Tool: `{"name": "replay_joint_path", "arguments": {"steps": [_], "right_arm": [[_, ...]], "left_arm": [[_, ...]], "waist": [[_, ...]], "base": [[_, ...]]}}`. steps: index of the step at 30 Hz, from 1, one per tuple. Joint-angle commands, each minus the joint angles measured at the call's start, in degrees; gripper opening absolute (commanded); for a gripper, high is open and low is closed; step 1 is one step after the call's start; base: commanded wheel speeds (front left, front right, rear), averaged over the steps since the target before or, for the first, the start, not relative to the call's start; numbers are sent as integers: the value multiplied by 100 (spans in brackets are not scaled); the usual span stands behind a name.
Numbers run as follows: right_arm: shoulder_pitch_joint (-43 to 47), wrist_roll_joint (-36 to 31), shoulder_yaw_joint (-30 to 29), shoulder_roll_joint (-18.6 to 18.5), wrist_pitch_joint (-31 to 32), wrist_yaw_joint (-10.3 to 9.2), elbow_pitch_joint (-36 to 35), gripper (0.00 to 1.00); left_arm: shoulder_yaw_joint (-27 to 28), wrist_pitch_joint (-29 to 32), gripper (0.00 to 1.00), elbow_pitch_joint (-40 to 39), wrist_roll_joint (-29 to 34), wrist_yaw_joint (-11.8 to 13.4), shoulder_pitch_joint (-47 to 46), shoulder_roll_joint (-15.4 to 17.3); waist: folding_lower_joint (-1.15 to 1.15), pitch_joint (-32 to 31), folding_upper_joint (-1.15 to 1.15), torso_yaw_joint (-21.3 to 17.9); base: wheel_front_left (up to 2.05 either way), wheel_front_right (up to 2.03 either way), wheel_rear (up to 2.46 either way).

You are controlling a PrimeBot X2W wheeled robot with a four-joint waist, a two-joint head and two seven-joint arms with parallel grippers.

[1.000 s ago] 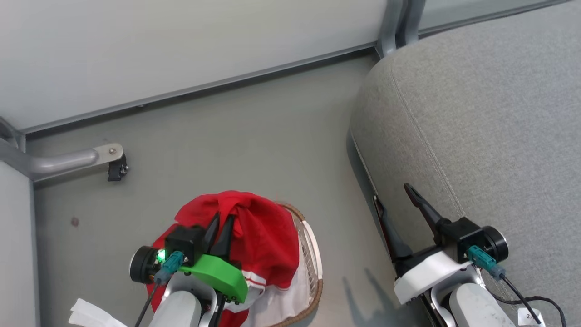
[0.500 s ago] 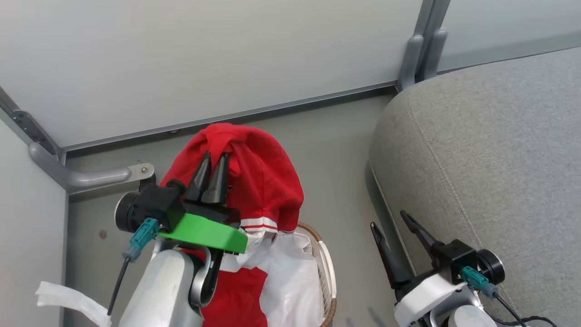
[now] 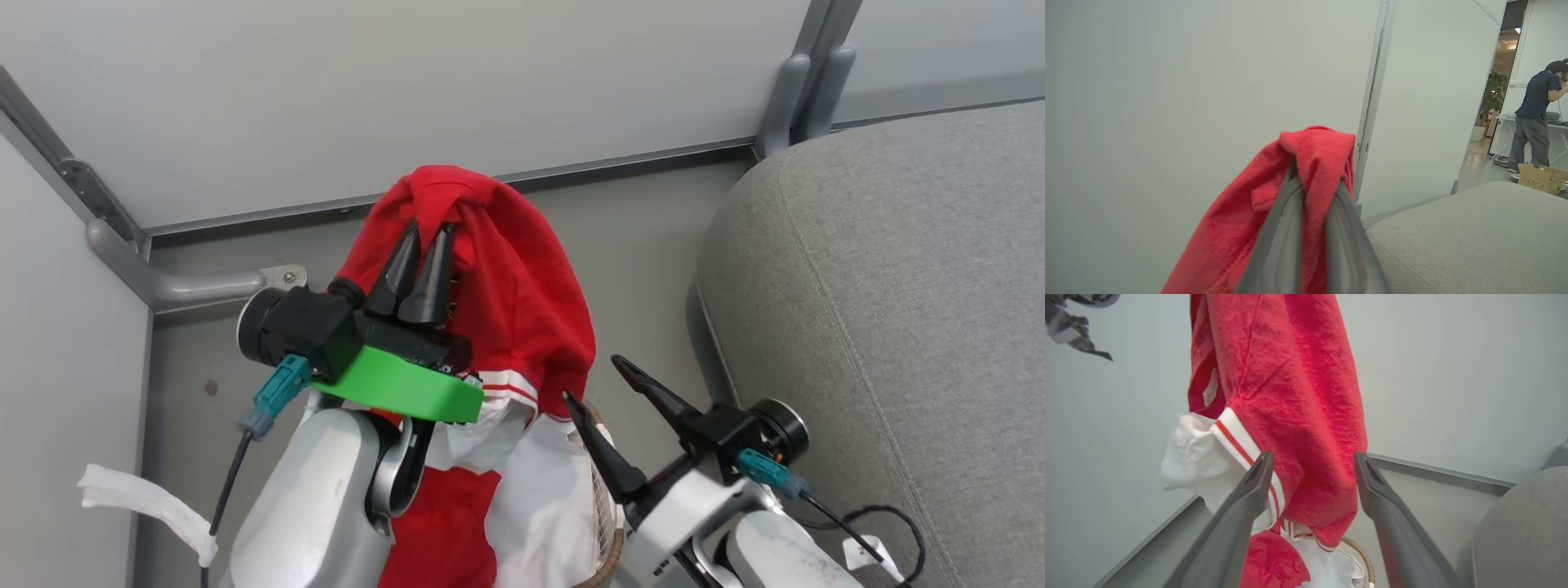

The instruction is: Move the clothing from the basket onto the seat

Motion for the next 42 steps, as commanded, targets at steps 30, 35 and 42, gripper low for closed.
{"name": "replay_joint_path", "arguments": {"steps": [30, 35, 42], "right_arm": [[-1645, 194, 746, 41, -28, -4, 1980, 0], [-1557, 290, 660, 43, -28, -4, 2049, 0], [-1322, 400, 265, 47, -28, -4, 1441, 0]], "left_arm": [[-1238, -5, 0, -16, -611, 241, -554, 10], [-1135, -5, 0, 35, -612, 264, -508, 10], [-944, -5, 92, 81, -496, 253, -365, 11]], "waist": [[0, 322, 0, 706], [0, 343, 0, 669], [0, 400, 0, 541]], "base": [[0, 0, 0], [0, 0, 0], [0, 0, 0]]}}
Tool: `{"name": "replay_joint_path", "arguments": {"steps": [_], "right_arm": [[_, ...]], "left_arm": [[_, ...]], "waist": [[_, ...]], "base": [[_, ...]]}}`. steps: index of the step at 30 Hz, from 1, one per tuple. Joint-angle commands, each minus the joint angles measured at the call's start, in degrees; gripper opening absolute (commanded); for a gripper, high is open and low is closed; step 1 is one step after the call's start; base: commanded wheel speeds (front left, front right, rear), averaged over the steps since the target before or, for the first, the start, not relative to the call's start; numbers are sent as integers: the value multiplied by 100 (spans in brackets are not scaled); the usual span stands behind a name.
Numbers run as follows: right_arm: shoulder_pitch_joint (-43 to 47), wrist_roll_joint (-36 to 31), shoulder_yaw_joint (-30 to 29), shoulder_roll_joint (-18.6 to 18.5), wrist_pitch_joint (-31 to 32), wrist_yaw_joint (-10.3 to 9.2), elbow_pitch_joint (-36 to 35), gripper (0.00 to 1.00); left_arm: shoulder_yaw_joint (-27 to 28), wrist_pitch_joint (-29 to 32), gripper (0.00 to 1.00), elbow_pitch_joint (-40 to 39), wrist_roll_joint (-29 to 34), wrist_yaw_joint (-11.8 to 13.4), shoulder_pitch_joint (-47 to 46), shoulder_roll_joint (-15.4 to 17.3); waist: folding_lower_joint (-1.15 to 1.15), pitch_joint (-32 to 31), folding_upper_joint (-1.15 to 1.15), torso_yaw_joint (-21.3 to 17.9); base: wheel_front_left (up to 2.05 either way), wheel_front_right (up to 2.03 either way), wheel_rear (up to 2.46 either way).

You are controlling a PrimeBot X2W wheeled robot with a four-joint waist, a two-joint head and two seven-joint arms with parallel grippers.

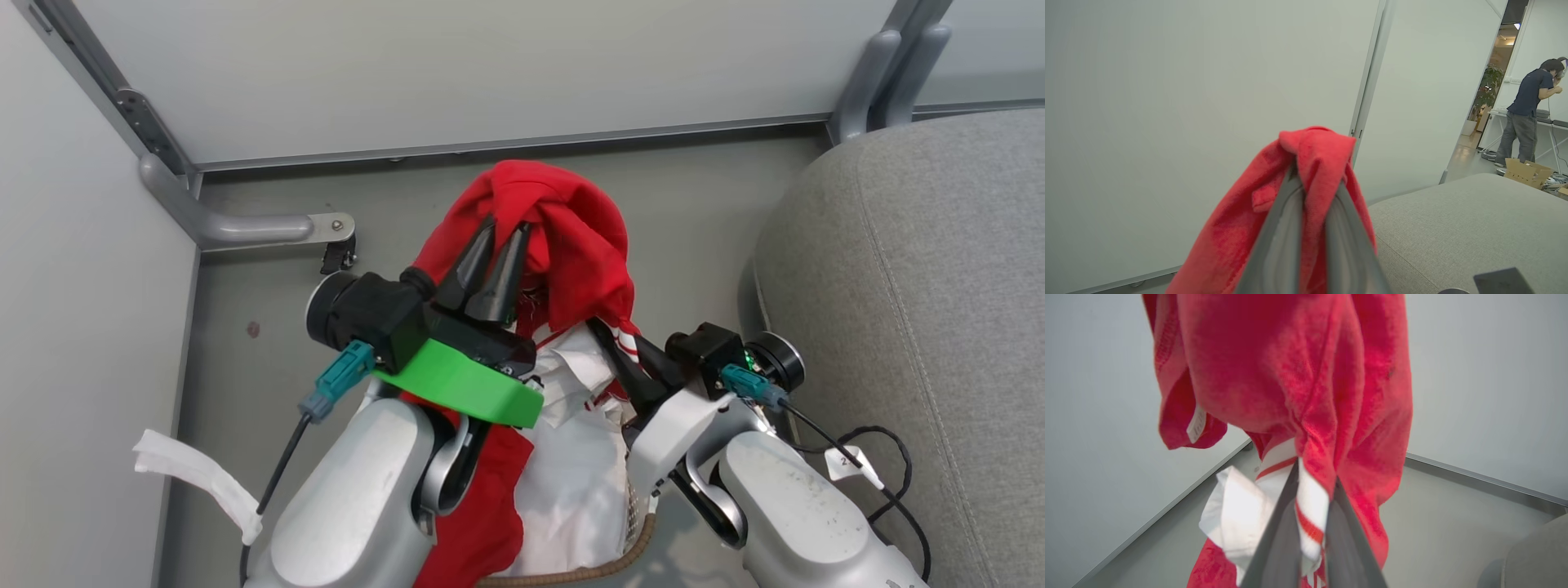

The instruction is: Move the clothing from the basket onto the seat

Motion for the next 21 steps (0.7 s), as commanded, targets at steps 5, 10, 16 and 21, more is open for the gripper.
{"name": "replay_joint_path", "arguments": {"steps": [5, 10, 16, 21], "right_arm": [[279, -43, -261, -21, -30, -4, -533, 0], [470, 8, -562, -22, -30, -4, -997, 0], [714, 104, -845, -19, -30, -4, -1402, 0], [894, 249, -1062, -18, -30, -4, -1646, 0]], "left_arm": [[252, -4, 100, 181, 188, 23, 203, 13], [575, -2, 100, 349, 376, -58, 356, 12], [915, -2, 100, 465, 585, -196, 564, 15], [1191, -2, 100, 531, 830, -281, 728, 18]], "waist": [[0, 70, 0, -212], [0, 136, 0, -581], [0, 203, 0, -1267], [0, 256, 0, -1975]], "base": [[0, 0, 0], [0, 0, 0], [0, 0, 0], [0, 0, 0]]}}
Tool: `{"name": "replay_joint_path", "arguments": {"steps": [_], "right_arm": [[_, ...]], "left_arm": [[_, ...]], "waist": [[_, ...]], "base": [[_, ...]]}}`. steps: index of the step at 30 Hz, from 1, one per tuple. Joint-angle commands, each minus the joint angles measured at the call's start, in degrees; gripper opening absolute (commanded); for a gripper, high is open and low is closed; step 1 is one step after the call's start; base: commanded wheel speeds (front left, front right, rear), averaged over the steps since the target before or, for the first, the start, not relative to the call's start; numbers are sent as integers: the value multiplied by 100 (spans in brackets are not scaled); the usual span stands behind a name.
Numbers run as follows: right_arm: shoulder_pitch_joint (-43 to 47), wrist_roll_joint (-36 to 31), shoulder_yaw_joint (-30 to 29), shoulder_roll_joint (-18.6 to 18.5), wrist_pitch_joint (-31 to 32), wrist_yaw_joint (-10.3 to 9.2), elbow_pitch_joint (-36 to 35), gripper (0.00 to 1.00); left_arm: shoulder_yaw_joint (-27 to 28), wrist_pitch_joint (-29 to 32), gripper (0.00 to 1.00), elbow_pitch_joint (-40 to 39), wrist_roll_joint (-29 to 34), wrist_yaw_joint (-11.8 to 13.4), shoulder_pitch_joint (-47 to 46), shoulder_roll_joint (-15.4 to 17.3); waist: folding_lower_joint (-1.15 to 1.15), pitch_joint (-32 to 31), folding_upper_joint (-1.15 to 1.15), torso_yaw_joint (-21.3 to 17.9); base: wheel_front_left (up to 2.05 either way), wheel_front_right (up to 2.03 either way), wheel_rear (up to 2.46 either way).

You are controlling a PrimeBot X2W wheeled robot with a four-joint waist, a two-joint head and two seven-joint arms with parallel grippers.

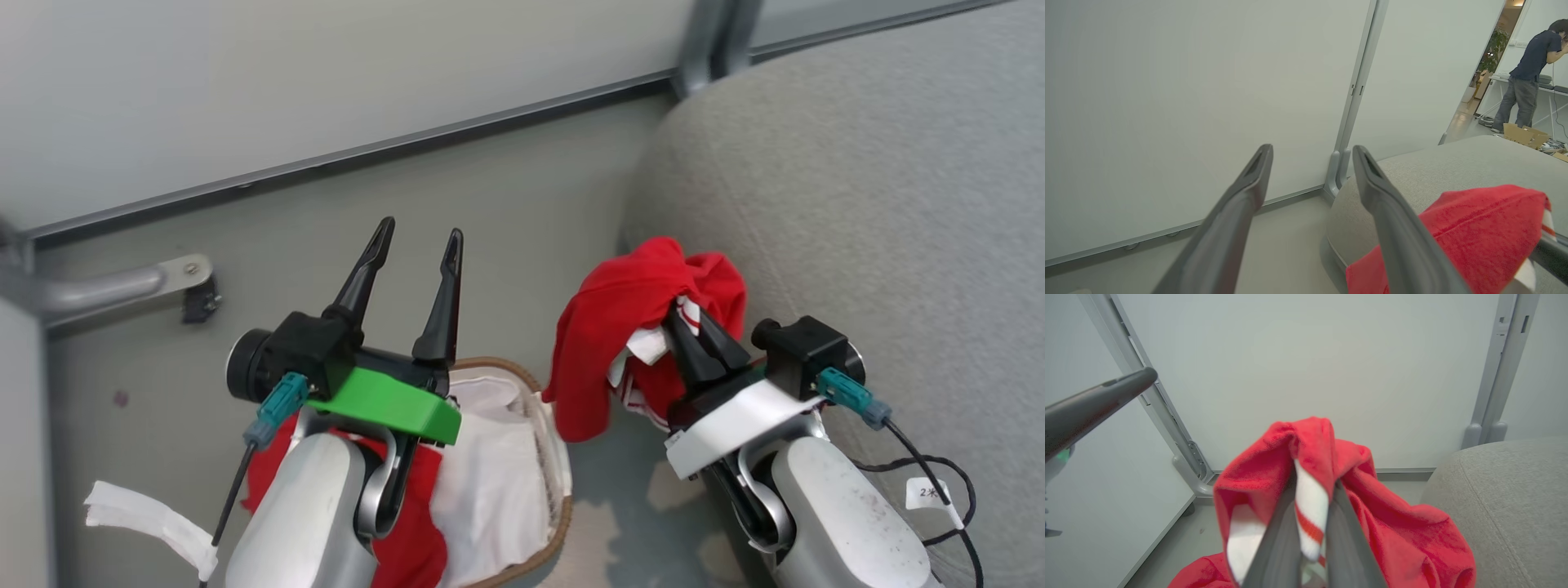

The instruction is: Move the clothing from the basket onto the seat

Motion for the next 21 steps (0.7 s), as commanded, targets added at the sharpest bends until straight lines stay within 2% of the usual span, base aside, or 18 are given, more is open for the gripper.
{"name": "replay_joint_path", "arguments": {"steps": [1, 7, 12, 21], "right_arm": [[115, 41, -43, -13, -30, -3, -70, 0], [368, 54, -379, -12, -30, -3, -286, 0], [511, 9, -648, -11, -30, -4, -425, 0], [650, -249, -1599, -8, -30, -4, -885, 0]], "left_arm": [[68, 4, 100, 27, 135, -44, 115, 22], [227, 4, 100, 119, 434, -121, 351, 22], [296, 4, 100, 190, 510, -153, 488, 25], [-47, 4, 100, 344, 370, -192, 282, 28]], "waist": [[0, 87, 0, -784], [0, 71, 0, -1612], [0, 82, 0, -2132], [0, 279, 0, -2277]], "base": [[0, 0, 0], [0, 0, 0], [0, 0, 0], [0, 0, 0]]}}
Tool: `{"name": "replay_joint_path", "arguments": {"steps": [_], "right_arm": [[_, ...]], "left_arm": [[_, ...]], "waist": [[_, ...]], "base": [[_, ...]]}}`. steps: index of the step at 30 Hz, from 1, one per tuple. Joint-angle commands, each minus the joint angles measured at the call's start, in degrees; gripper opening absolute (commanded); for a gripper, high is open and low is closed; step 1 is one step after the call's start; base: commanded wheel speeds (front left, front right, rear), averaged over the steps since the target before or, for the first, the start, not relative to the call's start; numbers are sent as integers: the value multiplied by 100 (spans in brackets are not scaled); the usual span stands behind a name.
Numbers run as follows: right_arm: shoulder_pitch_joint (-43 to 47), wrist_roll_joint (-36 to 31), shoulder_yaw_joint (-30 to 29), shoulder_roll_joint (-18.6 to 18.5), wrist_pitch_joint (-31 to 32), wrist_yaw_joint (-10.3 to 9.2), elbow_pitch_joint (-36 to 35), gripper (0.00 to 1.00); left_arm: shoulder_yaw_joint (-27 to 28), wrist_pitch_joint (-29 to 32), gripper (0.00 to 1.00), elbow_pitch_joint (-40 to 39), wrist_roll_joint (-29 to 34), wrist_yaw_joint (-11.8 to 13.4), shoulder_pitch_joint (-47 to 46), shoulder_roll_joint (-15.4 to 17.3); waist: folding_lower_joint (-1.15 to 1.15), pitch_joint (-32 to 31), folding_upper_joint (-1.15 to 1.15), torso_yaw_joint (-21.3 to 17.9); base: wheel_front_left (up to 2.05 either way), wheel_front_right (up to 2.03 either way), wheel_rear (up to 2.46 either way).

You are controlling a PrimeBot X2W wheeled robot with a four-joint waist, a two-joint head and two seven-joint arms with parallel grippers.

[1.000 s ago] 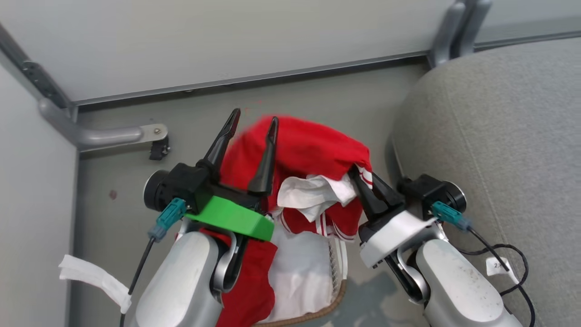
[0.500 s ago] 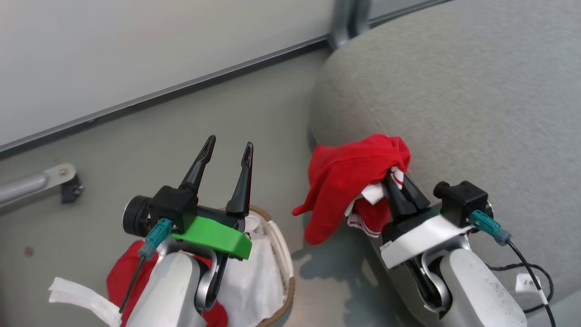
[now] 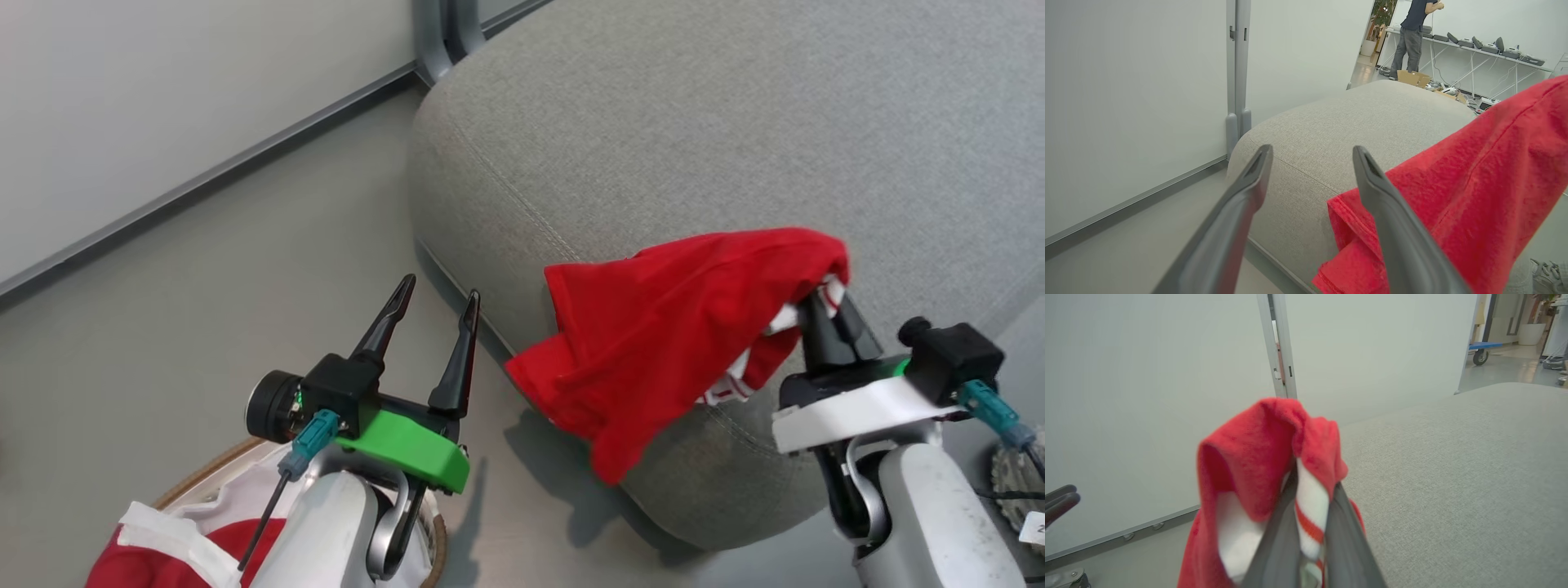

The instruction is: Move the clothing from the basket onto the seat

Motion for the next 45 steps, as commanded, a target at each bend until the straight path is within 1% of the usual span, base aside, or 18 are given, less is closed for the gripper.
{"name": "replay_joint_path", "arguments": {"steps": [1, 4, 7, 10, 12, 15, 17, 21, 24, 28, 31, 35, 40, 41, 42, 43, 44, 45], "right_arm": [[-51, -111, -64, 3, -29, -3, -68, 0], [-363, -377, -188, -13, -30, -4, -142, 0], [-827, -582, -100, -284, -30, -5, -99, 0], [-1495, -686, -150, -550, -30, -4, 22, 0], [-1928, -740, -247, -772, -29, -5, 135, 0], [-2563, -851, -388, -1006, -30, -5, 323, 0], [-2989, -947, -502, -1177, -30, -4, 502, 0], [-3730, -1135, -599, -1451, -29, -5, 855, 0], [-4171, -1279, -619, -1564, -29, -5, 1212, 0], [-4614, -1454, -808, -1579, -29, -6, 1887, 0], [-4660, -1625, -981, -1476, -29, -6, 2432, 0], [-4268, -1805, -1259, -1326, -29, -6, 3031, 0], [-3585, -1922, -1743, -1072, -29, -6, 3260, 0], [-3419, -1925, -1831, -1006, -29, -6, 3247, 2], [-3294, -1921, -1895, -950, -29, -6, 3212, 11], [-3142, -1929, -1958, -897, -29, -6, 3162, 25], [-3066, -1934, -2002, -858, -29, -6, 3106, 69], [-2946, -1928, -2032, -802, -29, -6, 3023, 100]], "left_arm": [[-5, 3, 100, -17, -61, -22, -110, 36], [-70, 3, 100, -35, 13, -25, -133, 36], [-101, 3, 100, -35, 99, -26, -199, 54], [-106, 3, 100, -72, 188, -26, -268, 160], [-176, 3, 100, -104, 223, -27, -371, 190], [-299, 3, 100, -145, 239, -25, -535, 286], [-485, 3, 100, -182, 310, -24, -711, 366], [-668, 3, 100, -235, 322, -24, -1001, 463], [-789, 3, 100, -241, 317, -24, -1199, 550], [-893, 3, 100, -171, 266, -24, -1417, 618], [-969, 3, 100, -120, 246, -25, -1528, 612], [-1140, 3, 100, -65, 240, -25, -1572, 559], [-1242, 3, 100, -143, 220, -25, -1516, 520], [-1232, 3, 100, -145, 202, -25, -1463, 515], [-1221, 3, 100, -143, 194, -25, -1420, 512], [-1221, 3, 100, -141, 189, -25, -1374, 513], [-1219, 3, 100, -137, 188, -25, -1351, 513], [-1214, 3, 100, -129, 182, -25, -1341, 518]], "waist": [[0, 162, 0, -111], [0, 326, 0, -116], [0, 560, 0, -115], [0, 855, 0, -103], [0, 1089, 0, 1], [0, 1414, 0, 165], [0, 1682, 0, 306], [0, 2121, 0, 515], [0, 2413, 0, 654], [0, 2753, 0, 818], [0, 2910, 0, 939], [0, 2940, 0, 1077], [0, 2824, 0, 1124], [0, 2778, 0, 1106], [0, 2735, 0, 1084], [0, 2674, 0, 1053], [0, 2628, 0, 1031], [0, 2568, 0, 1003]], "base": [[0, 0, 0], [0, 0, 0], [0, 0, 0], [0, 0, 0], [0, 0, 0], [0, 0, 0], [0, 0, 0], [0, 0, 0], [0, 0, 0], [0, 0, 0], [0, 0, 0], [0, 0, 0], [0, 0, 0], [0, 0, 0], [0, 0, 0], [0, 0, 0], [0, 0, 0], [0, 0, 0]]}}
